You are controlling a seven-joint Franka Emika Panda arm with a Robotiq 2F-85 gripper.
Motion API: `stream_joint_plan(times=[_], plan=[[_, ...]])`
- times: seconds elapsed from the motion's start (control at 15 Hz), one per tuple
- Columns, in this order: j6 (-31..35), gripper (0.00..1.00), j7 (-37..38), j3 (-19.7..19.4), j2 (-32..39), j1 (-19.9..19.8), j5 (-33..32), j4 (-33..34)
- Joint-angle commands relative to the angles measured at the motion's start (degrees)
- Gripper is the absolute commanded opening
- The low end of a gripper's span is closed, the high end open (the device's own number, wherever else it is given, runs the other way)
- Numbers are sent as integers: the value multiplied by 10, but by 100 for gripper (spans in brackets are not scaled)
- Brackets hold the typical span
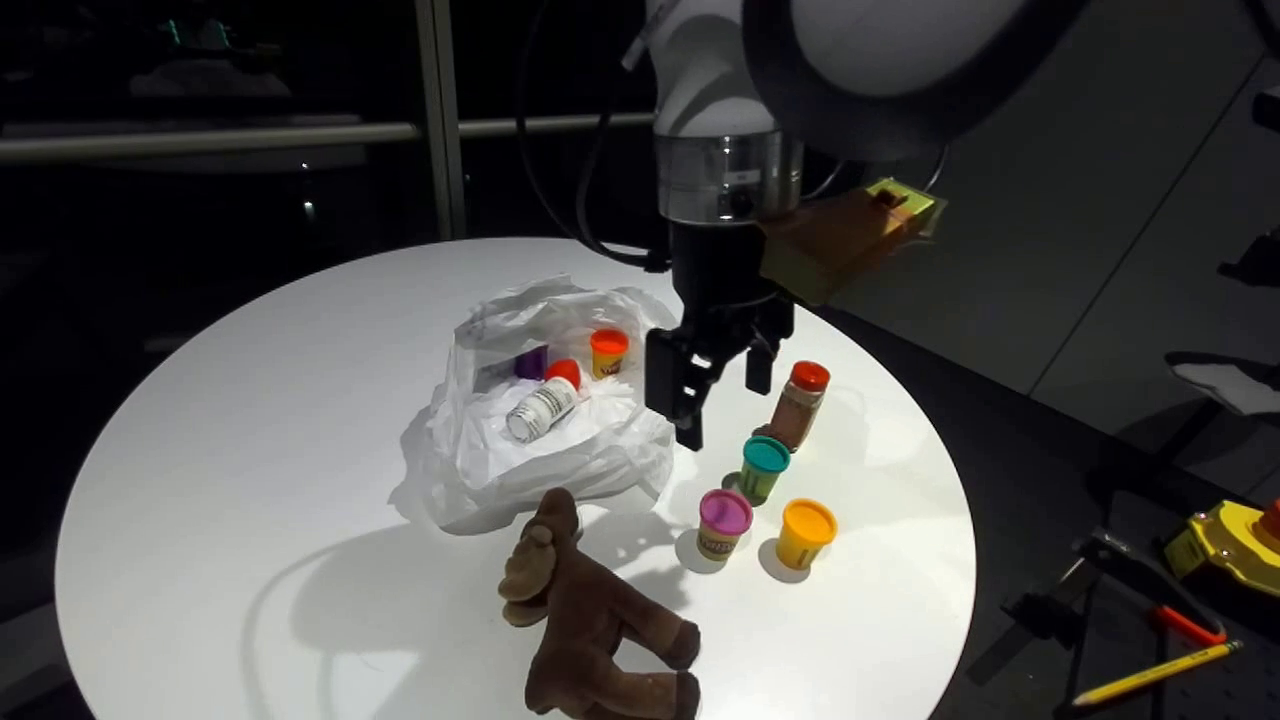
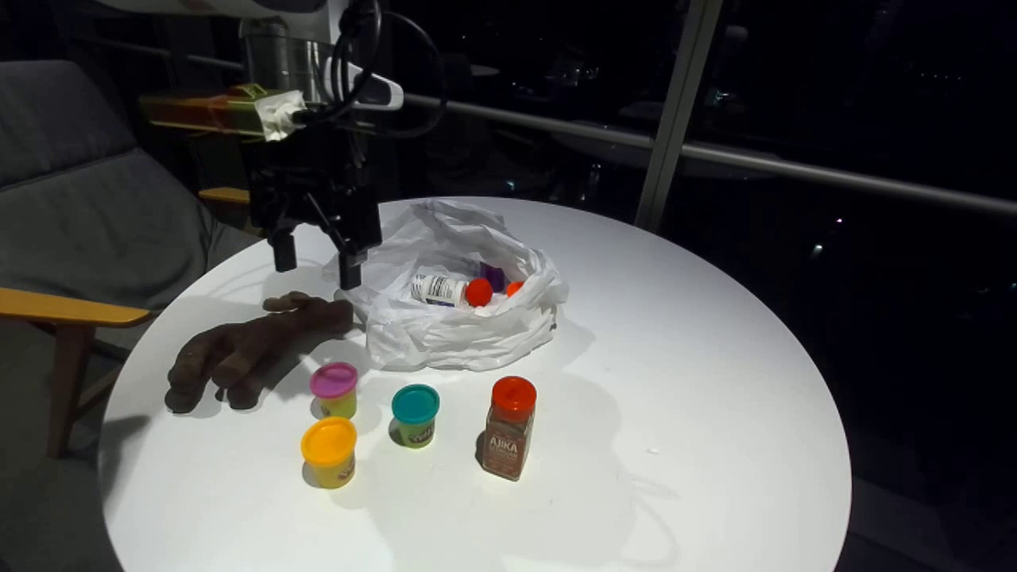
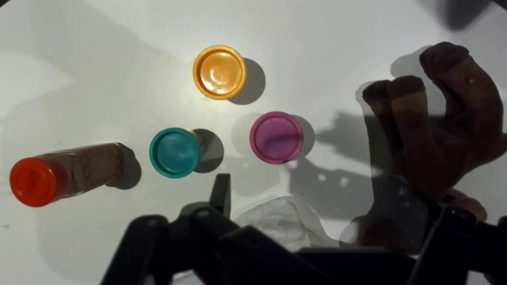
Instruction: Take the containers, deer plush toy and red ball out of the white plastic bag
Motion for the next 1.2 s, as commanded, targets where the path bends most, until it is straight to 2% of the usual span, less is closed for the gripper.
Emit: stream_joint_plan(times=[0.0, 0.4, 0.73, 1.13], plan=[[-12, 100, 1, -6, 71, -11, 16, 111], [14, 100, -22, -20, 158, -50, 56, 232], [3, 100, -29, -18, 216, -81, 112, 315], [-8, 100, -19, -12, 263, -100, 178, 361]])
